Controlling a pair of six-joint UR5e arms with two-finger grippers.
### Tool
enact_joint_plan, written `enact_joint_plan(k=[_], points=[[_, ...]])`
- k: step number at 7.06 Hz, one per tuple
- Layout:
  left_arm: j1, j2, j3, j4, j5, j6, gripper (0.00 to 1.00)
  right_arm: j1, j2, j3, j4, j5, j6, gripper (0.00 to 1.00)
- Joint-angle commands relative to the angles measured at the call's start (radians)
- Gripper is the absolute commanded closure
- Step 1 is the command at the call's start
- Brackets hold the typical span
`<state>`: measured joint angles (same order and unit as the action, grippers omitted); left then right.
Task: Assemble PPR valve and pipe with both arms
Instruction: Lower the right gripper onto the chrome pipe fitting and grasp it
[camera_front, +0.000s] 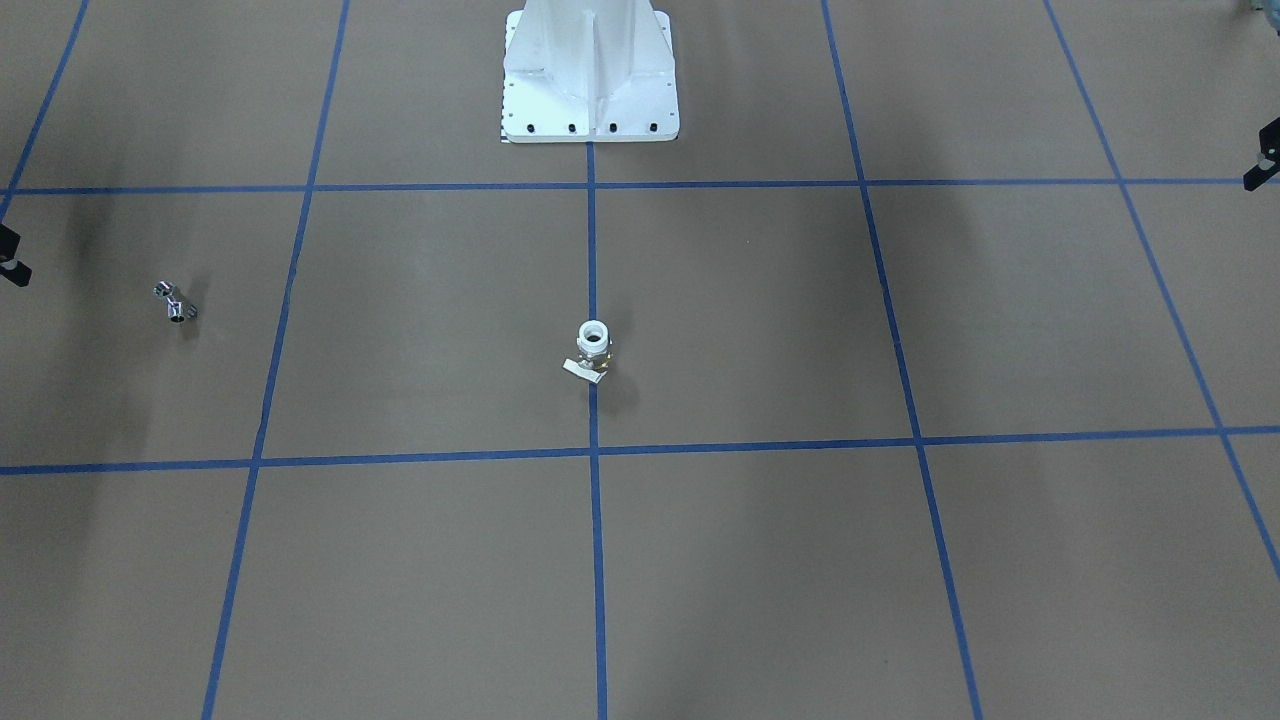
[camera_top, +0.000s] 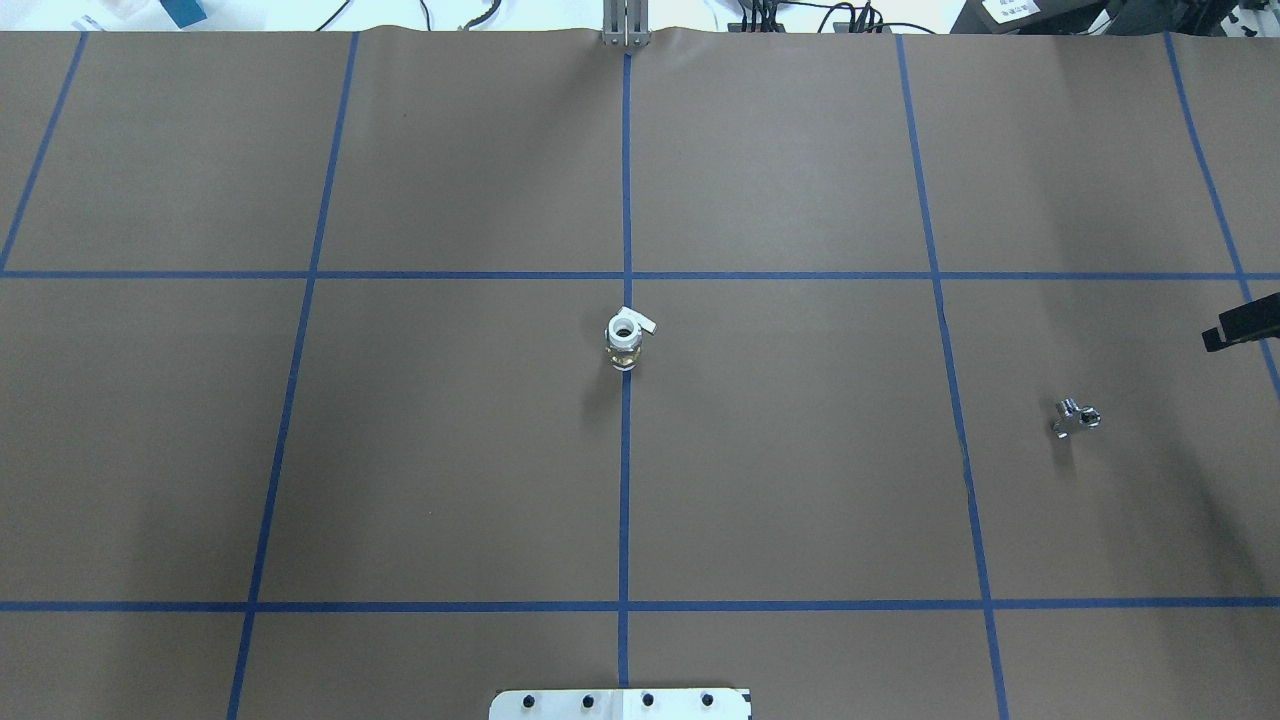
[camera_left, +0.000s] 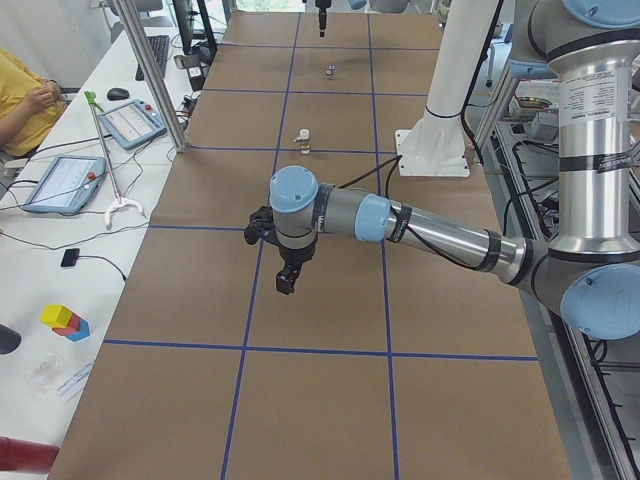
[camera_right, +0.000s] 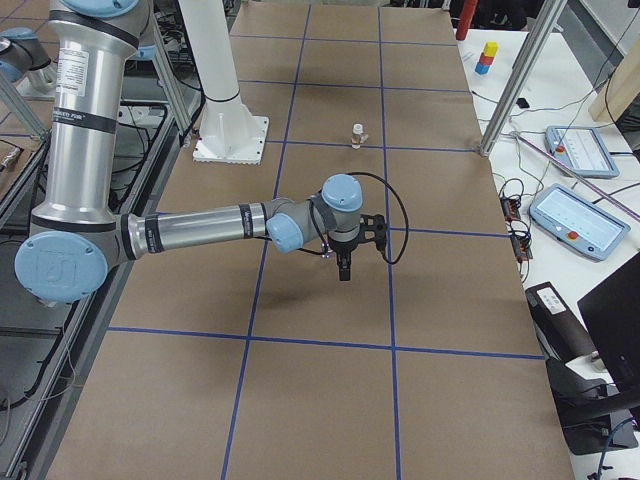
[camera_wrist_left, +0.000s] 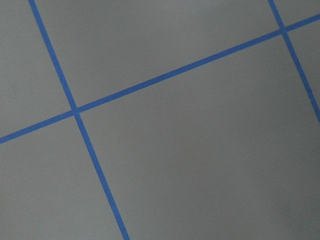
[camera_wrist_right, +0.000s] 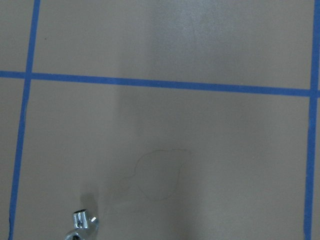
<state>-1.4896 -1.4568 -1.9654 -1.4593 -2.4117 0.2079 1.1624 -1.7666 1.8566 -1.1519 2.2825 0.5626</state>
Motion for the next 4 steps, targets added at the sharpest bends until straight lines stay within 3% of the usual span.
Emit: enact_joint_plan(k=[1,4], points=[[0.0,0.001,0.002,-0.003,-0.001,-0.002,0.01,-0.155,-0.051,-0.017,0.203,-0.081,0.185,0.0],[0.002,0.0,0.008,-0.003,-0.001,-0.004,0.01,-0.347,-0.033,-0.017,0.29,-0.253,0.353,0.0]])
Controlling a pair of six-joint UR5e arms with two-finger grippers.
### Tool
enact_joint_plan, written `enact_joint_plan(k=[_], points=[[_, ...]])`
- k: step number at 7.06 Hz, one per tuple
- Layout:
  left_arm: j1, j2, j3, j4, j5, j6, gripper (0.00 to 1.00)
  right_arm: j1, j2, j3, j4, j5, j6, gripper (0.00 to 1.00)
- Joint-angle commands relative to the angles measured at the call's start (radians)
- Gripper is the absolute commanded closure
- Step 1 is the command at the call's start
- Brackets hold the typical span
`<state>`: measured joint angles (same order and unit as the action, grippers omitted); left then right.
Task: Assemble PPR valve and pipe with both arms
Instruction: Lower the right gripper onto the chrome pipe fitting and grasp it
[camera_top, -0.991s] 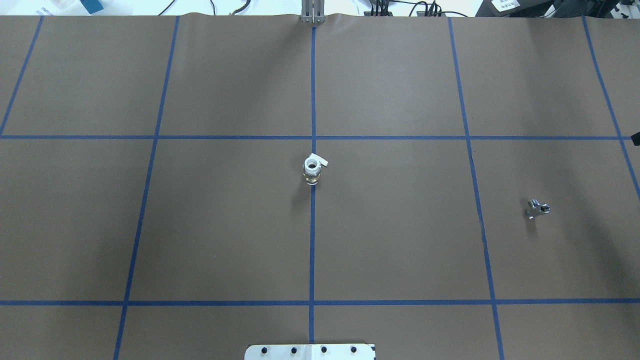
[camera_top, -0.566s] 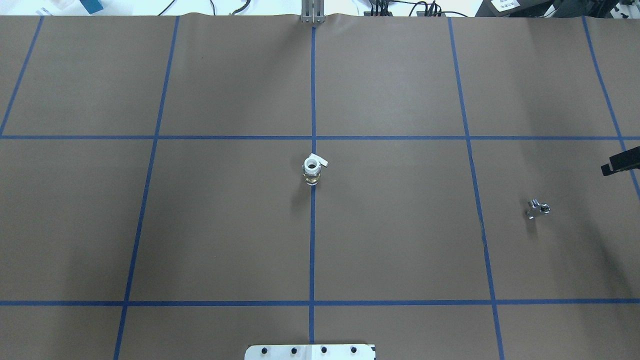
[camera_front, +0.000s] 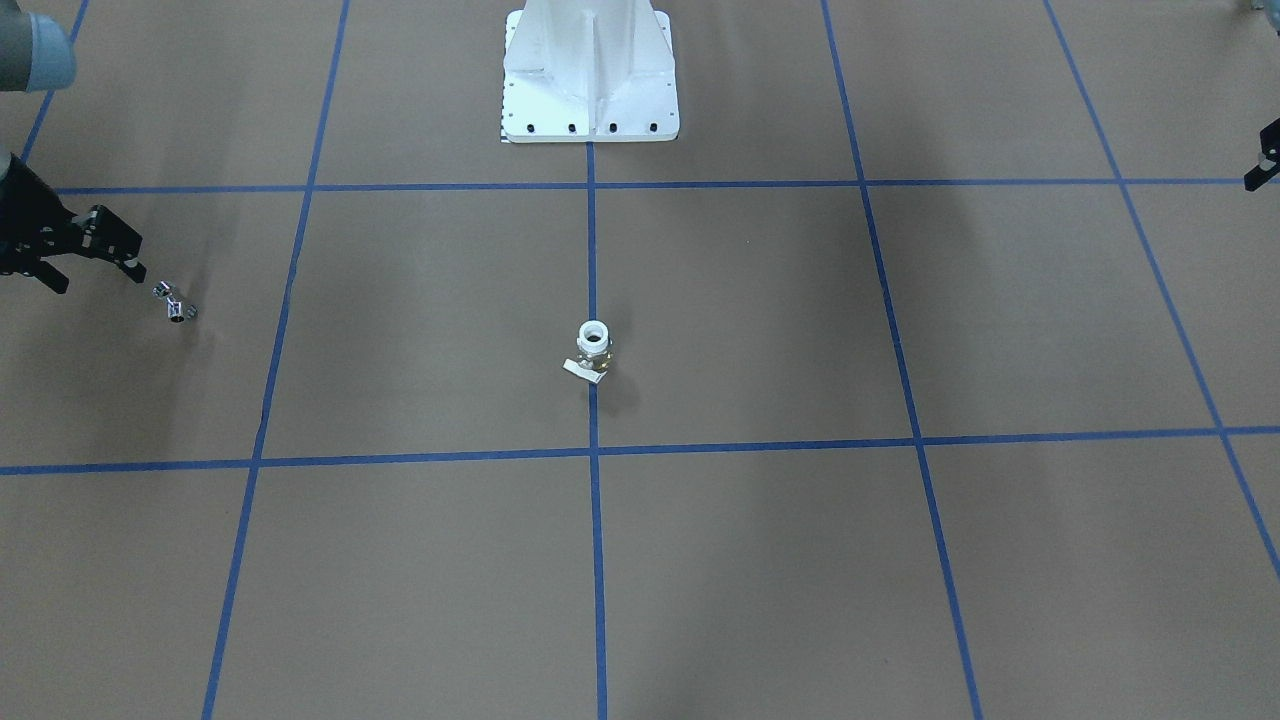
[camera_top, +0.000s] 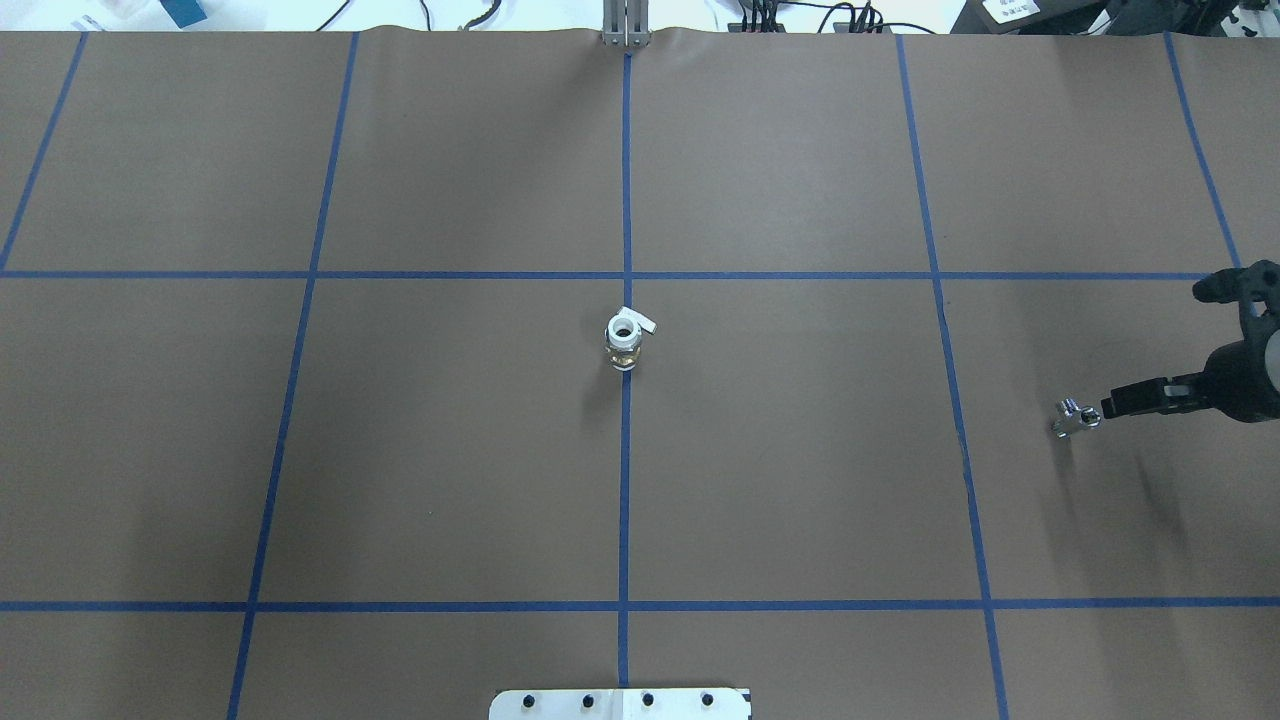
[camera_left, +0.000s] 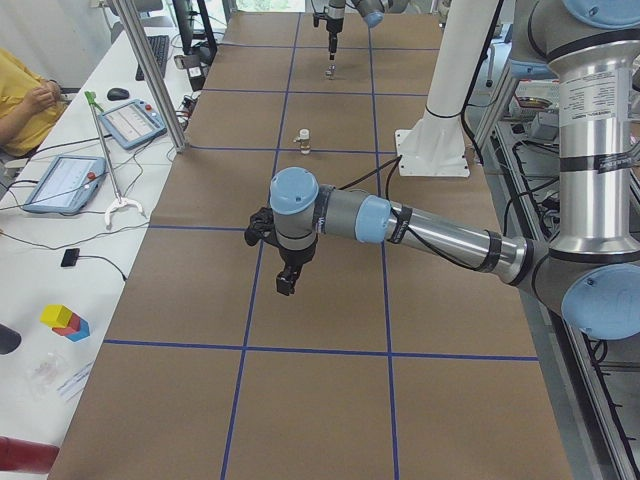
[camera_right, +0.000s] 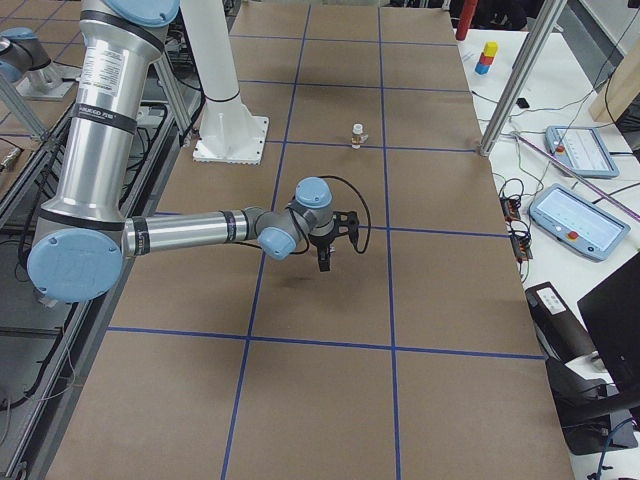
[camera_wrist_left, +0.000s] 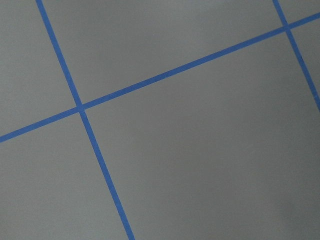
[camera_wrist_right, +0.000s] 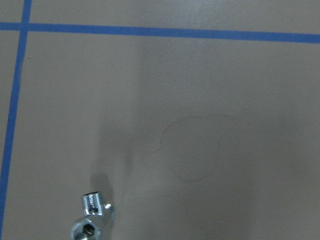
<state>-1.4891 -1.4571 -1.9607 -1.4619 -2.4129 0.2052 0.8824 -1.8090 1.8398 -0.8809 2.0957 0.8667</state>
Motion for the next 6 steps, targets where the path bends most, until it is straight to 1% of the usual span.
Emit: enact_joint_plan(k=[1,3,4,5,6], points=[[0.001,0.0,0.003,0.0,0.0,-0.001,0.01,-0.077,0.01,0.001,0.017,-0.071,0.049,0.0],[0.001,0.0,0.006,0.0,0.0,-0.001,0.01,-0.1,0.026,-0.001,0.011,-0.08,0.049,0.01],[0.001,0.001,0.009,0.0,0.0,-0.001,0.01,-0.103,0.045,-0.005,0.004,-0.08,0.049,0.13],[0.001,0.0,0.014,0.0,-0.002,-0.001,0.01,-0.106,0.059,-0.007,-0.028,-0.08,0.048,0.28],[0.001,0.0,0.014,0.0,0.0,-0.001,0.01,-0.106,0.06,-0.007,-0.036,-0.079,0.048,0.57]])
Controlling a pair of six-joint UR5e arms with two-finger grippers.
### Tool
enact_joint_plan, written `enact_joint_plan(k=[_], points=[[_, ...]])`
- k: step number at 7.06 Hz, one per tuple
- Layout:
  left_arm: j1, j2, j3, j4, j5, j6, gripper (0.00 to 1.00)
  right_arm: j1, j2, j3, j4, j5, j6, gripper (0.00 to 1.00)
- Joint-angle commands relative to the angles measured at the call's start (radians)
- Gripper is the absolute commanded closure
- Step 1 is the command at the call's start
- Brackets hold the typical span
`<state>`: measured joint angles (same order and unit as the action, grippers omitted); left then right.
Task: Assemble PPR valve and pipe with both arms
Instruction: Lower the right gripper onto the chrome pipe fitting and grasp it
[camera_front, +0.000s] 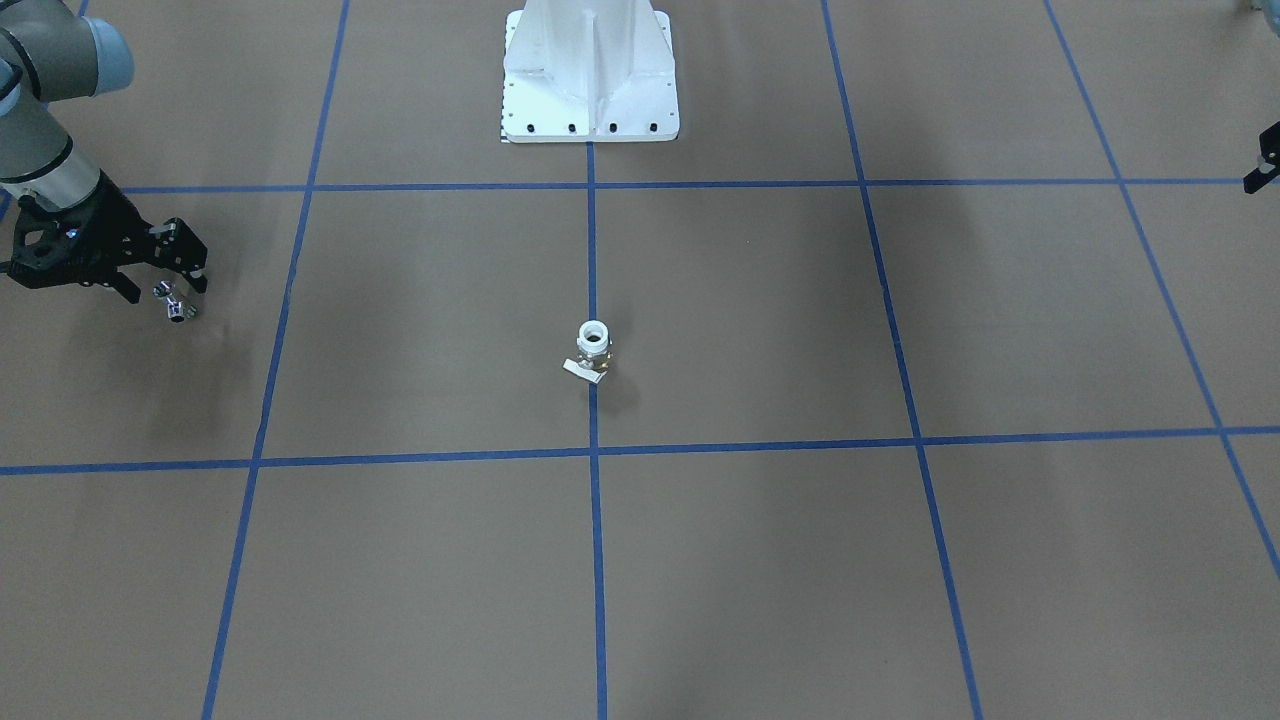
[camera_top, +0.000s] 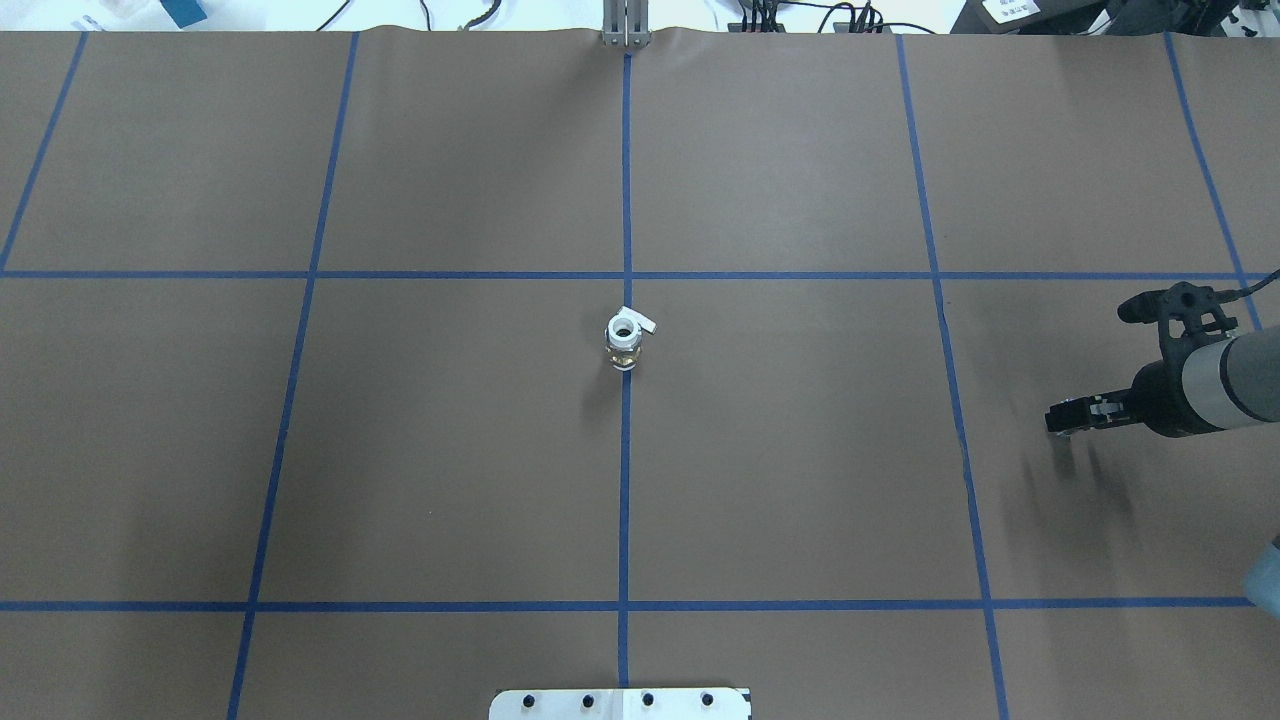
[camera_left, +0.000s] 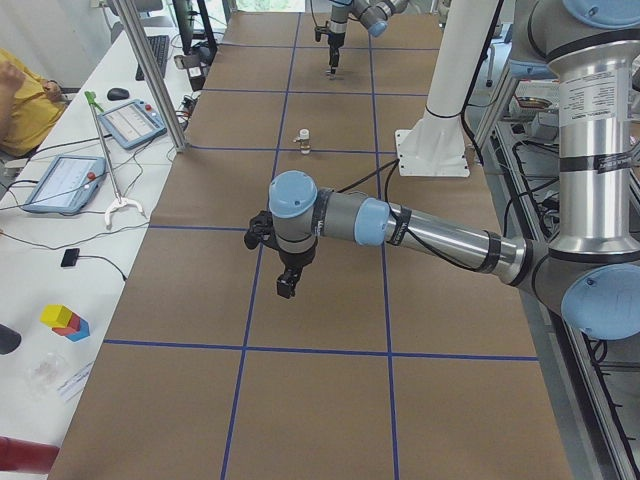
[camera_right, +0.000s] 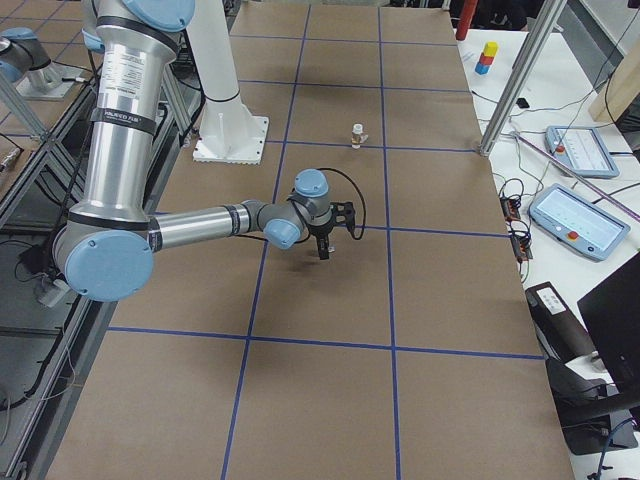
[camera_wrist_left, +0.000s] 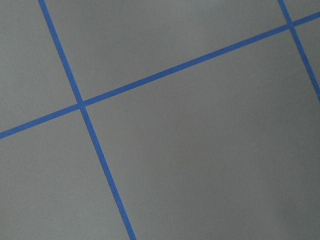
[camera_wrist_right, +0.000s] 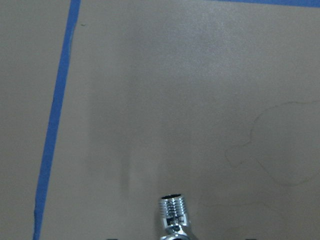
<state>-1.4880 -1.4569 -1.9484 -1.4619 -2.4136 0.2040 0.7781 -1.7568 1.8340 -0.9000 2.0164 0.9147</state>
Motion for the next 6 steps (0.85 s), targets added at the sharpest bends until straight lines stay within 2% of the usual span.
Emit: enact_joint_plan(k=[1,4,5,6], points=[[0.002,0.0,0.003,0.0,-0.001,0.0,0.01,0.0,0.0,0.002,-0.017,0.004,-0.002,0.58],[0.002,-0.002,-0.003,-0.003,-0.001,-0.037,0.01,0.001,-0.012,0.001,-0.017,0.007,-0.011,0.57],[0.002,-0.002,-0.003,-0.003,-0.001,-0.037,0.01,0.001,-0.009,0.001,-0.017,0.007,-0.011,0.92],[0.002,-0.002,-0.003,-0.003,-0.001,-0.037,0.01,0.001,-0.001,0.004,-0.017,0.008,-0.002,1.0]])
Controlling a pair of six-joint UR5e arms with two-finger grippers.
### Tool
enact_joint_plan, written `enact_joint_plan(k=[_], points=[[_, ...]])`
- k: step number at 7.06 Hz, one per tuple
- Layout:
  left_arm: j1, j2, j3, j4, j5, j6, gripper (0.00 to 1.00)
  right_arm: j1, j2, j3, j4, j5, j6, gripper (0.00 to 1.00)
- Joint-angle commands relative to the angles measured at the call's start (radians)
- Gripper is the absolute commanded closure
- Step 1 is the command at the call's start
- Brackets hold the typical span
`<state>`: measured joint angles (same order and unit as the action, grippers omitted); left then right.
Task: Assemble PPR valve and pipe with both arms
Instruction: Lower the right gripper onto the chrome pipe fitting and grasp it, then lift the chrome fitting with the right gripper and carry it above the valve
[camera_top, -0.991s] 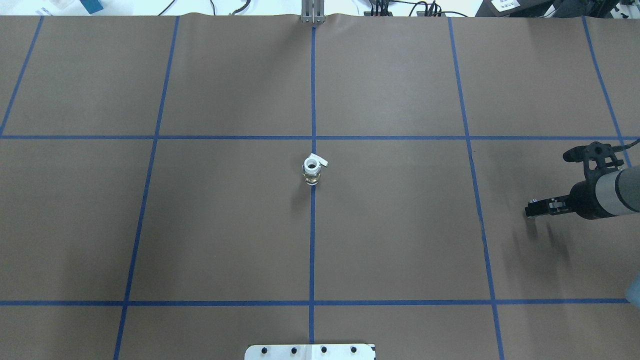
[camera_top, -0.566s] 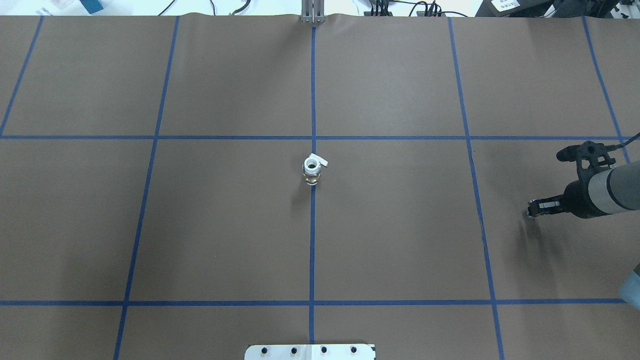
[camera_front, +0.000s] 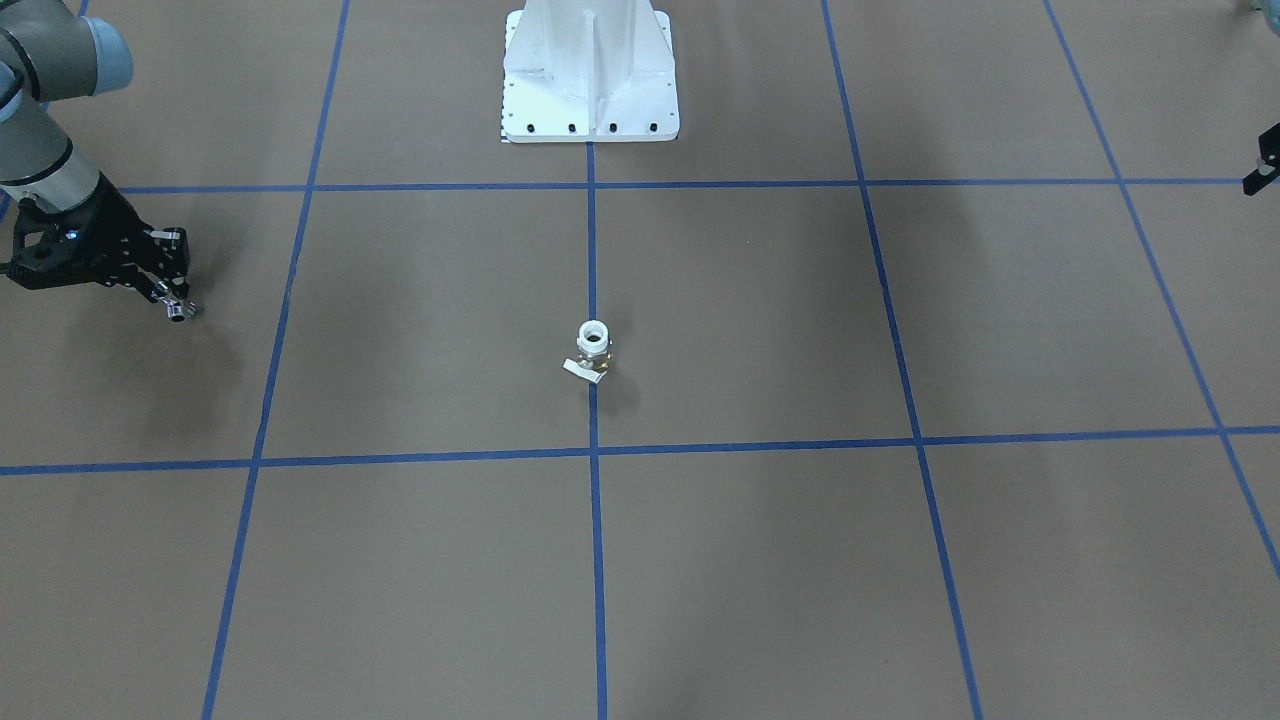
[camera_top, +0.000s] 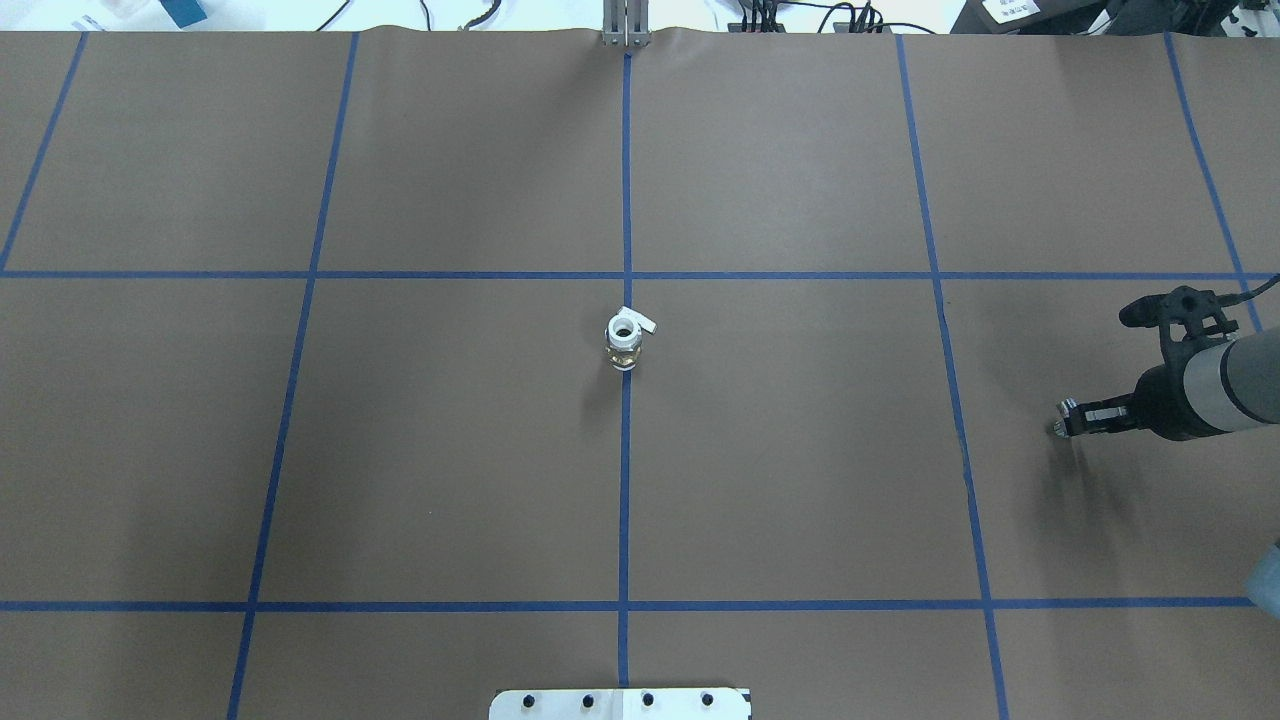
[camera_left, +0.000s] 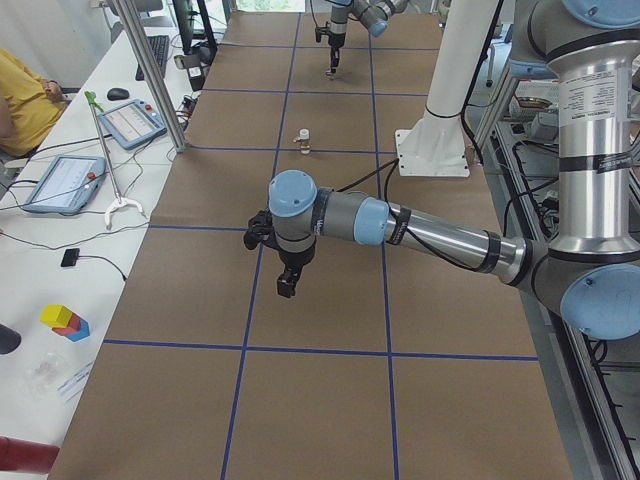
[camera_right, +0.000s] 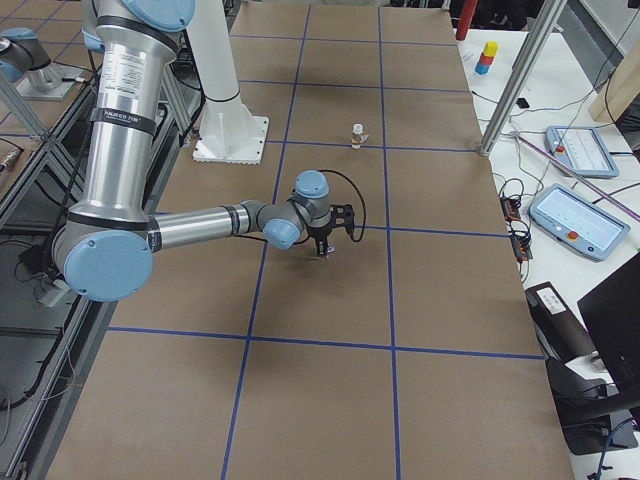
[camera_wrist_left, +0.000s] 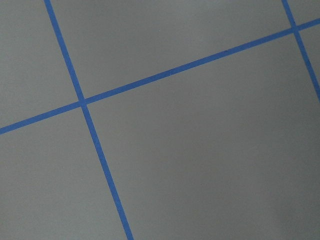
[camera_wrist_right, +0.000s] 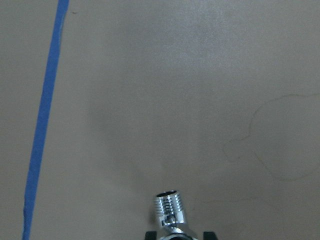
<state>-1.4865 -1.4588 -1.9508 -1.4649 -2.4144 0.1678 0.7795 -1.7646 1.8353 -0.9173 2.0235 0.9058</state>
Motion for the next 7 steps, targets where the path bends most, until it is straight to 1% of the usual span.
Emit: enact_joint_plan(k=[1,3,4,5,6,7], points=[[0.0,0.0,0.0,0.0,0.0,-0.001,0.01,0.0,0.013,0.012,0.0,0.006,0.008,1.0],[0.0,0.003,0.009,0.003,0.003,-0.002,0.01,0.001,0.068,0.002,-0.003,0.007,0.01,1.0],[-0.001,0.008,0.033,0.003,0.009,0.007,0.0,0.003,0.127,0.004,-0.077,0.007,0.009,1.0],[-0.002,0.008,0.071,0.003,0.012,0.007,0.01,0.012,0.211,0.008,-0.165,0.001,0.01,1.0],[-0.006,0.009,0.093,0.003,0.012,0.009,0.0,0.012,0.273,0.007,-0.208,0.001,0.009,1.0],[-0.02,0.035,0.096,0.003,0.015,0.009,0.01,0.02,0.345,0.007,-0.262,0.006,0.01,1.0]])
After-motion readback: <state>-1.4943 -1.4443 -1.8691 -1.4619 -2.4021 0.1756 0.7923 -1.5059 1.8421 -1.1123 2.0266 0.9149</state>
